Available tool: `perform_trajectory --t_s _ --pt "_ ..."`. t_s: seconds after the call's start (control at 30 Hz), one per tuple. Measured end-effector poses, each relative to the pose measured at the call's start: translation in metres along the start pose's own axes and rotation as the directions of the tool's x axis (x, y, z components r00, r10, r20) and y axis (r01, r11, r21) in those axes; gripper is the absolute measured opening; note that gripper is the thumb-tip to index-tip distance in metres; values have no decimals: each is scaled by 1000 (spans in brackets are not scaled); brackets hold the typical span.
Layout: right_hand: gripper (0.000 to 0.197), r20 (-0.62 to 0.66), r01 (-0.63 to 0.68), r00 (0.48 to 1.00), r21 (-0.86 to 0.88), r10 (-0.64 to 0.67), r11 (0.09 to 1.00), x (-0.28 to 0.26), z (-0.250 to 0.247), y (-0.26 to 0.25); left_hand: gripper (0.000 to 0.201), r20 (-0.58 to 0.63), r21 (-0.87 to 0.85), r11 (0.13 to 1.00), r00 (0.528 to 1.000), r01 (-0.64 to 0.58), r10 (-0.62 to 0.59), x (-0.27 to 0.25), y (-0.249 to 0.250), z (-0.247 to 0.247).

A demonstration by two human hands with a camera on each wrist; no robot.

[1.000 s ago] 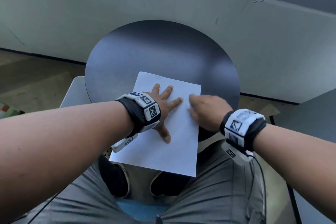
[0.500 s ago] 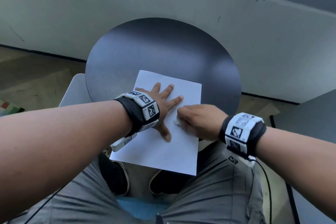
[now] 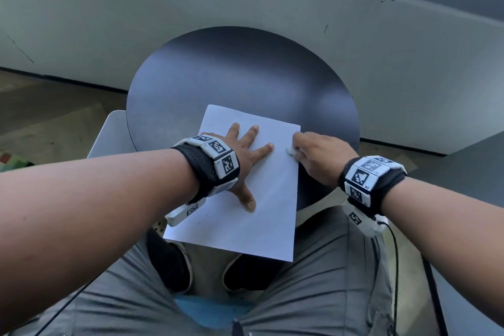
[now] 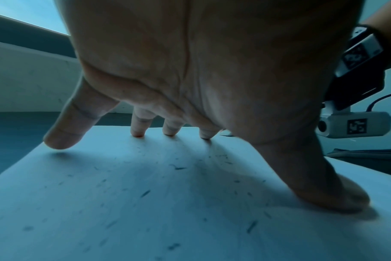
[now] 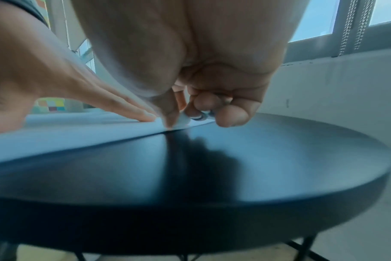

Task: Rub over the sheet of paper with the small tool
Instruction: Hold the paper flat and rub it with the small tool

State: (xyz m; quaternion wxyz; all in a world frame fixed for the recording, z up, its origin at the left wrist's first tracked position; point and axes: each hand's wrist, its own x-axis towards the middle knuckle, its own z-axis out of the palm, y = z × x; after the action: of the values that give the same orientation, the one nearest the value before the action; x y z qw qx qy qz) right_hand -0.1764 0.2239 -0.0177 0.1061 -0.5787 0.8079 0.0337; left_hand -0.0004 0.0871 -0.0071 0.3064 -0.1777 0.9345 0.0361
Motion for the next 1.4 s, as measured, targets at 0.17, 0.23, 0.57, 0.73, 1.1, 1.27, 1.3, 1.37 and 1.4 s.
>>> perform_trajectory --t_s 0.17,0.23,0.57,0.73,1.1,1.27,1.3,1.37,1.4 --pt "21 90 297 951 -8 -295 955 -31 4 -40 140 -2 -11 1000 1000 -3 3 -1 -2 3" --pt "23 92 250 964 -10 -248 968 -25 5 -34 140 1 -14 1000 1000 -6 6 -1 -2 3" --pt "15 132 283 951 -2 -281 959 -24 -1 -72 146 -36 1 1000 999 -17 17 -1 -7 6" --pt "25 65 -161 985 -31 162 987 24 -13 -26 147 -35 -12 1000 999 -17 16 1 -8 7" --pt "20 91 -87 991 -61 93 994 12 -14 -38 145 -46 -20 1000 999 -21 20 -1 -8 8" --pt "16 144 221 966 -38 -213 975 -9 -5 -74 147 -39 -37 999 999 -17 15 -1 -8 9" --pt "17 192 315 932 -11 -307 949 -20 -5 -82 147 -36 -38 999 999 -17 16 -1 -8 9" --pt "18 190 345 924 -50 -330 937 -20 -6 -74 146 -42 -41 999 999 -15 13 -3 -7 10" --pt "17 160 259 956 -80 -244 963 -13 -7 -64 145 -48 -44 999 999 -12 10 -3 -7 11"
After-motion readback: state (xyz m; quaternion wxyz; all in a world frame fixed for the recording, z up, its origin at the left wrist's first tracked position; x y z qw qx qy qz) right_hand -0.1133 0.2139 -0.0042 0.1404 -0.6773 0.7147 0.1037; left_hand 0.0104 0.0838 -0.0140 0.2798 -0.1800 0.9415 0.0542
